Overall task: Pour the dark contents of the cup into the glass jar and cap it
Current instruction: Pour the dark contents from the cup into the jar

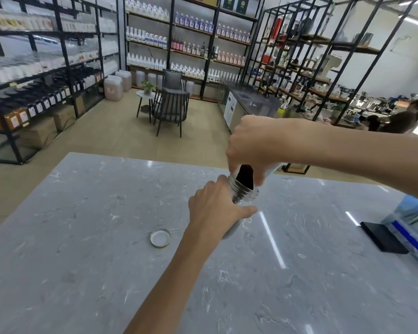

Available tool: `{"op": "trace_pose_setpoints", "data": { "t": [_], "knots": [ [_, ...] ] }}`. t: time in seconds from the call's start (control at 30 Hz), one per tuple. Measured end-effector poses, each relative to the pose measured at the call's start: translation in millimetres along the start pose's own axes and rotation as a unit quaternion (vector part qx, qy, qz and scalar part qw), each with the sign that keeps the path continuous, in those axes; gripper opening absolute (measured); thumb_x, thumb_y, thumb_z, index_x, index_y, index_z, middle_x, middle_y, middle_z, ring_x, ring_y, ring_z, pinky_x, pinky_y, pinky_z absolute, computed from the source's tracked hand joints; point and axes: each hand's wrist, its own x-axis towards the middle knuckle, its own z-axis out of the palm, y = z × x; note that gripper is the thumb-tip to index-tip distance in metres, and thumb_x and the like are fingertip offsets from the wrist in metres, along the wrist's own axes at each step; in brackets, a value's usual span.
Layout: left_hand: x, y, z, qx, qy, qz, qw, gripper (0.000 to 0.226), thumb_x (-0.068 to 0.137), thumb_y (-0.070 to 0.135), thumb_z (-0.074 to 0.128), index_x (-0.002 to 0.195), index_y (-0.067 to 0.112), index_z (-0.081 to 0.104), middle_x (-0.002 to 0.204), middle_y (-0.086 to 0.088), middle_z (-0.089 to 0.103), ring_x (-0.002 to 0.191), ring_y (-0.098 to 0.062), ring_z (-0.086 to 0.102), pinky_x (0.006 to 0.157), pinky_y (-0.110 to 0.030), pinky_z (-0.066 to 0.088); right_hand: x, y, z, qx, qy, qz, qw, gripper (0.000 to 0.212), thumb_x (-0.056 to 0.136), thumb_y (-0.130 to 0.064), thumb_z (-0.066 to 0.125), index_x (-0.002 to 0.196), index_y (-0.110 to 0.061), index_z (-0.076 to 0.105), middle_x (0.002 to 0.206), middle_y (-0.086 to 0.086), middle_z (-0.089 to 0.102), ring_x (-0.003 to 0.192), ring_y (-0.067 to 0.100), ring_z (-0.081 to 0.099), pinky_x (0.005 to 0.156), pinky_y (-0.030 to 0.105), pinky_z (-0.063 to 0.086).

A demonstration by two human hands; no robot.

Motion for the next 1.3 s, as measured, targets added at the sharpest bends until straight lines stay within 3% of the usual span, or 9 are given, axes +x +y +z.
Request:
{"op": "trace_pose_setpoints", "data": {
  "t": [0.1, 0.27, 0.47, 0.57, 0.7, 0.9, 1.3],
  "knots": [
    [0.2, -3.2, 3.7, 0.005, -0.003, 0.004, 1.0, 0.069, 0.07, 0.072, 0.074, 0.111, 0.02, 0.056, 0.106, -0.002, 0.069, 0.101, -0.03, 0.065, 0.074, -0.037, 0.038, -0.6, 2.1, 2.1, 0.034, -0.021, 0.004, 0.999, 0.065, 0.072, -0.069, 0.071, 0.132, -0.048, 0.056, 0.098, -0.013, 0.068, 0.081, 0.019, 0.055, 0.069, 0.031, 0.04],
    [2.8, -4.0, 3.2, 0.009, 0.002, 0.003, 1.0, 0.068, 0.07, 0.072, 0.075, 0.111, 0.021, 0.056, 0.105, -0.001, 0.069, 0.099, -0.028, 0.065, 0.074, -0.036, 0.038, 2.5, 7.3, 2.7, 0.057, -0.038, 0.006, 0.998, 0.07, 0.069, -0.073, 0.071, 0.133, -0.048, 0.055, 0.106, -0.018, 0.068, 0.084, 0.015, 0.055, 0.072, 0.03, 0.041],
    [4.4, -4.4, 4.6, 0.007, -0.003, 0.0, 1.0, 0.068, 0.07, 0.071, 0.075, 0.11, 0.02, 0.056, 0.105, -0.002, 0.068, 0.099, -0.029, 0.064, 0.075, -0.036, 0.037, 5.9, 7.2, 5.8, 0.067, -0.038, 0.005, 0.997, 0.071, 0.069, -0.074, 0.071, 0.133, -0.048, 0.054, 0.103, -0.018, 0.067, 0.08, 0.014, 0.049, 0.07, 0.029, 0.039],
    [4.1, -5.2, 4.9, 0.009, -0.004, 0.002, 1.0, 0.068, 0.07, 0.07, 0.076, 0.112, 0.02, 0.055, 0.105, -0.002, 0.068, 0.098, -0.029, 0.065, 0.075, -0.036, 0.037, 7.4, 6.8, 8.3, 0.043, -0.027, 0.005, 0.999, 0.069, 0.069, -0.072, 0.071, 0.131, -0.049, 0.055, 0.087, -0.016, 0.058, 0.079, 0.016, 0.052, 0.066, 0.029, 0.038],
    [5.2, -5.2, 4.8, 0.005, -0.004, 0.0, 1.0, 0.069, 0.07, 0.071, 0.076, 0.112, 0.02, 0.056, 0.105, -0.001, 0.068, 0.098, -0.029, 0.064, 0.075, -0.036, 0.038, 7.2, 8.5, 9.1, 0.055, -0.028, 0.01, 0.998, 0.072, 0.069, -0.073, 0.071, 0.134, -0.048, 0.053, 0.109, -0.019, 0.068, 0.086, 0.015, 0.057, 0.067, 0.029, 0.034],
    [5.3, -7.6, 4.7, 0.011, -0.006, 0.0, 1.0, 0.072, 0.071, 0.072, 0.076, 0.116, 0.021, 0.056, 0.109, -0.002, 0.068, 0.101, -0.029, 0.064, 0.076, -0.035, 0.036, 7.5, 9.4, 8.7, 0.059, -0.039, 0.013, 0.997, 0.074, 0.069, -0.075, 0.07, 0.135, -0.048, 0.051, 0.114, -0.021, 0.067, 0.092, 0.014, 0.059, 0.064, 0.028, 0.031],
    [6.2, -9.9, 6.7, 0.015, -0.012, -0.005, 1.0, 0.071, 0.072, 0.069, 0.077, 0.117, 0.02, 0.054, 0.11, -0.003, 0.066, 0.101, -0.028, 0.063, 0.076, -0.035, 0.035, 11.0, 7.1, 11.7, 0.055, -0.035, 0.016, 0.998, 0.072, 0.07, -0.073, 0.07, 0.135, -0.049, 0.051, 0.106, -0.018, 0.067, 0.081, 0.014, 0.05, 0.064, 0.028, 0.031]
  ]
}}
